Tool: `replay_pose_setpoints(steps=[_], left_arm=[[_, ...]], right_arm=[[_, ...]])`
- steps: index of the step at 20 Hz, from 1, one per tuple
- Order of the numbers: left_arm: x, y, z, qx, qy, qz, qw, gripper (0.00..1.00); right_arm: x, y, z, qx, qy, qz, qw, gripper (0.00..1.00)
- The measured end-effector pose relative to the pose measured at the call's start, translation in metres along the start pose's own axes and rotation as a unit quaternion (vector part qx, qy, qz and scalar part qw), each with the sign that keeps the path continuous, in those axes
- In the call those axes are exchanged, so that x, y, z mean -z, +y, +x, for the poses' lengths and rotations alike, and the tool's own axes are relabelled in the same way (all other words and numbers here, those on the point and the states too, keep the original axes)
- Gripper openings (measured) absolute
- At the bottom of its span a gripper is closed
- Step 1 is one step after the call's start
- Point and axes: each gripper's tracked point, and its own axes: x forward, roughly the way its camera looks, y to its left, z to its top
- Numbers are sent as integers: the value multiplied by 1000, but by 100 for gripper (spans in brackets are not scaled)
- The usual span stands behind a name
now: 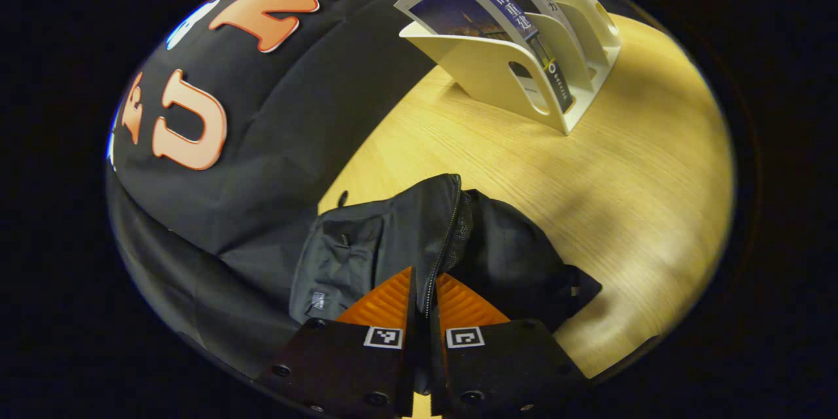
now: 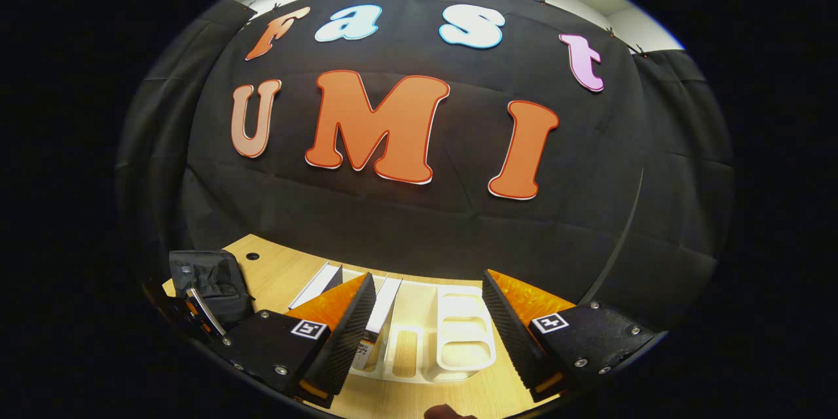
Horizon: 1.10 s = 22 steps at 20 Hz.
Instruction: Open the schoolbag, grab two books from the bookshelf and put them into the schoolbag.
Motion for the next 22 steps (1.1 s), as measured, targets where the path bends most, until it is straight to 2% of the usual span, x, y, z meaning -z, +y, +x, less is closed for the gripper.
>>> replay_pose_setpoints(steps=[5, 8, 15, 18, 22], left_arm=[[-12, 24, -14, 61, 0, -35, 998, 6], [-24, 40, -34, 96, -10, -67, 993, 6], [-37, 83, -64, 186, -18, -137, 973, 5], [-41, 107, -63, 208, -26, -149, 966, 5], [-33, 117, -59, 237, -28, -176, 955, 5]], right_arm=[[5, 28, 10, -19, 36, -9, 999, 98], [-3, 35, 15, -12, 46, -25, 999, 98], [-6, 73, 32, -47, 99, -33, 993, 98], [2, 97, 35, -78, 146, -17, 986, 98], [-4, 127, 49, -97, 174, -41, 979, 98]])
